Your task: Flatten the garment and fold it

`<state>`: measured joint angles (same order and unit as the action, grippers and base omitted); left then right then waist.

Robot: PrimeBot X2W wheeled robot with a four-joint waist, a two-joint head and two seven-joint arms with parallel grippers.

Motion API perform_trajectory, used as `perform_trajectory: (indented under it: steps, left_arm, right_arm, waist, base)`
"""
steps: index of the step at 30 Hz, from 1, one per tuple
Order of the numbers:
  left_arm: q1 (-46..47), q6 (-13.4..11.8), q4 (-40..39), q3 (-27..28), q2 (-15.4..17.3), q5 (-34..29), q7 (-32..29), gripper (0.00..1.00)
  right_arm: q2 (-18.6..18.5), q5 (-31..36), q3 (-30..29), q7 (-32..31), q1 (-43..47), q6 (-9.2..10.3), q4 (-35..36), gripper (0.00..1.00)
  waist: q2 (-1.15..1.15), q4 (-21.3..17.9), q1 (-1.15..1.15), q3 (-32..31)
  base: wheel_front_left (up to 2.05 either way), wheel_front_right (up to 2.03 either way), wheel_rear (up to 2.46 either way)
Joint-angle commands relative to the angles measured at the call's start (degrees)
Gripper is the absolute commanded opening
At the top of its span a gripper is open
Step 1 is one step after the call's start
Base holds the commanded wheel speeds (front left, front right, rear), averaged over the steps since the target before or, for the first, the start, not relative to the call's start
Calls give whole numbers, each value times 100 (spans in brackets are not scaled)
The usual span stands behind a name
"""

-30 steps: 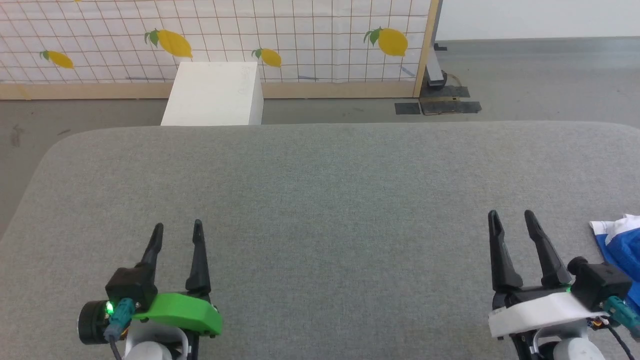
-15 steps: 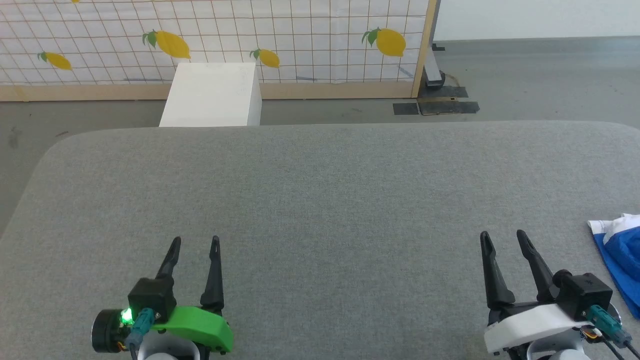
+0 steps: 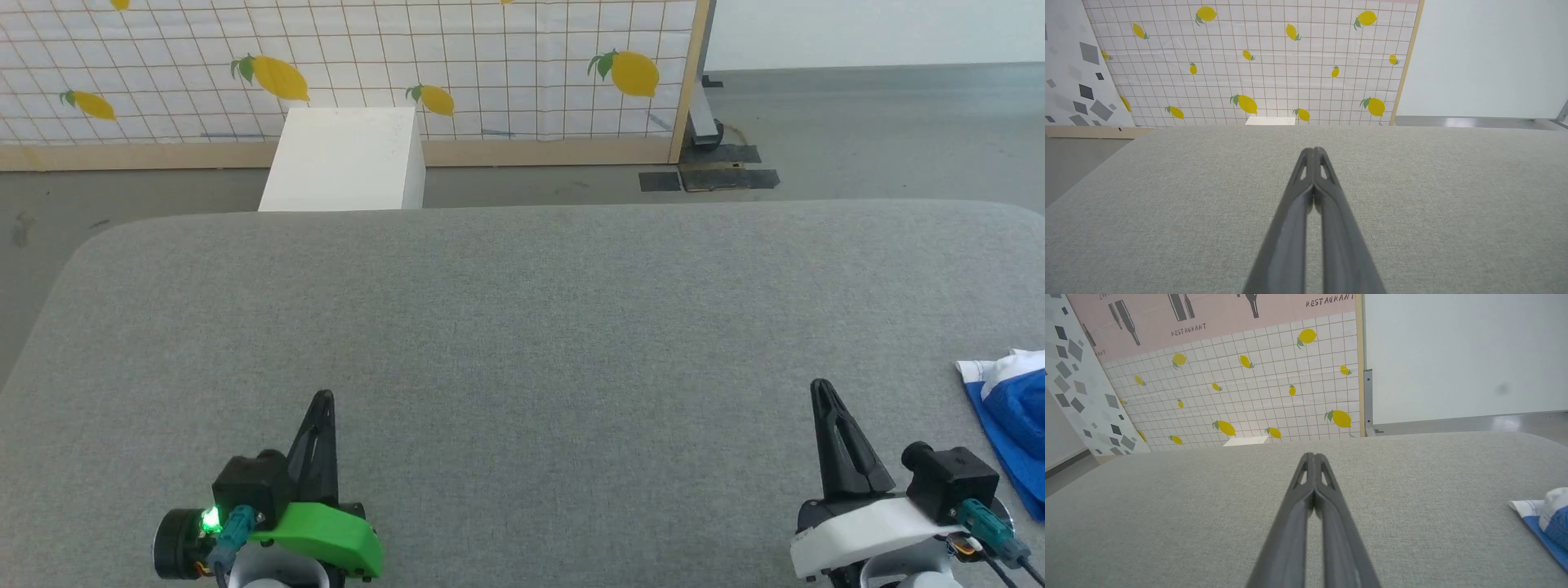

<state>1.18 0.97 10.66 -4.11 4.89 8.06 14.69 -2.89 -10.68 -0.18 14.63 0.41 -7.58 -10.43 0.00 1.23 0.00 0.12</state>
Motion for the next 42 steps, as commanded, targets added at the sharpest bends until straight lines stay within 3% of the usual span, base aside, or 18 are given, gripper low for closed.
perform_trajectory:
  steps: [1, 42]
  left_arm:
    - [-1, -1, -12, 4, -2, -9, -17, 0]
    - [-40, -33, -357, 137, -67, -270, -492, 0]
  right_arm:
    - [0, 12, -1, -17, 0, 0, 12, 0]
    - [1, 358, 5, -490, -14, 3, 349, 0]
  waist:
    - [0, -1, 0, 0]
    - [0, -41, 0, -4]
  base:
    - [0, 0, 0]
    - [0, 0, 0]
